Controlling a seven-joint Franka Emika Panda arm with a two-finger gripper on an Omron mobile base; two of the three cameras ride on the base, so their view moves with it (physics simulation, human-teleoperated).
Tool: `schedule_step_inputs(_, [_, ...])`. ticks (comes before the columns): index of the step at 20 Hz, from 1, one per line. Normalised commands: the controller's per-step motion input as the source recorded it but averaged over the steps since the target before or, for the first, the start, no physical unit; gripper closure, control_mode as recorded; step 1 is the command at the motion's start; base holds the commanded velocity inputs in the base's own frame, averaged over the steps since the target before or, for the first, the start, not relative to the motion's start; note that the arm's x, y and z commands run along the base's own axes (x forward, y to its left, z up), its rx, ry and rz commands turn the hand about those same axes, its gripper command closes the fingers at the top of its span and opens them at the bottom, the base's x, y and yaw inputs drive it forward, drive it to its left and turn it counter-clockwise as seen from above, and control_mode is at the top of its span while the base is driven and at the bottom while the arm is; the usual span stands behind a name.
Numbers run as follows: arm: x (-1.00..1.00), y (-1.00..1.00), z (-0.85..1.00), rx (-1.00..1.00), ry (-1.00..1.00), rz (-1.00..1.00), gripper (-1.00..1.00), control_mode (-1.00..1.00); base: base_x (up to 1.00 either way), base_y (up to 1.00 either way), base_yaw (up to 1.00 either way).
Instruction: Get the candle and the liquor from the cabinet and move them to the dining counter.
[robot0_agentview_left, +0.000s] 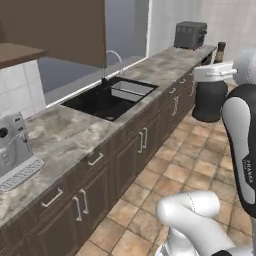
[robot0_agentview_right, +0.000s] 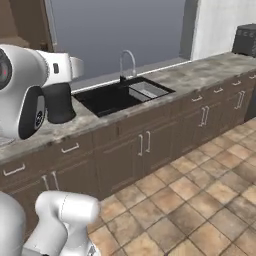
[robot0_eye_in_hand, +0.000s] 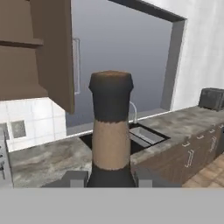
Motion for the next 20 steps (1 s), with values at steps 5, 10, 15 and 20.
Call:
schedule_step_inputs(5, [0.00,0.00,0.00,0.00,0.00,0.00,1.00,1.00,0.00,0.00,-1.00])
schedule_step_inputs(10, [0.00,0.00,0.00,0.00,0.00,0.00,1.00,1.00,0.00,0.00,-1.00])
schedule_step_inputs(15, [0.00,0.00,0.00,0.00,0.00,0.00,1.00,1.00,0.00,0.00,-1.00])
schedule_step_inputs(20, [0.00,0.00,0.00,0.00,0.00,0.00,1.00,1.00,0.00,0.00,-1.00])
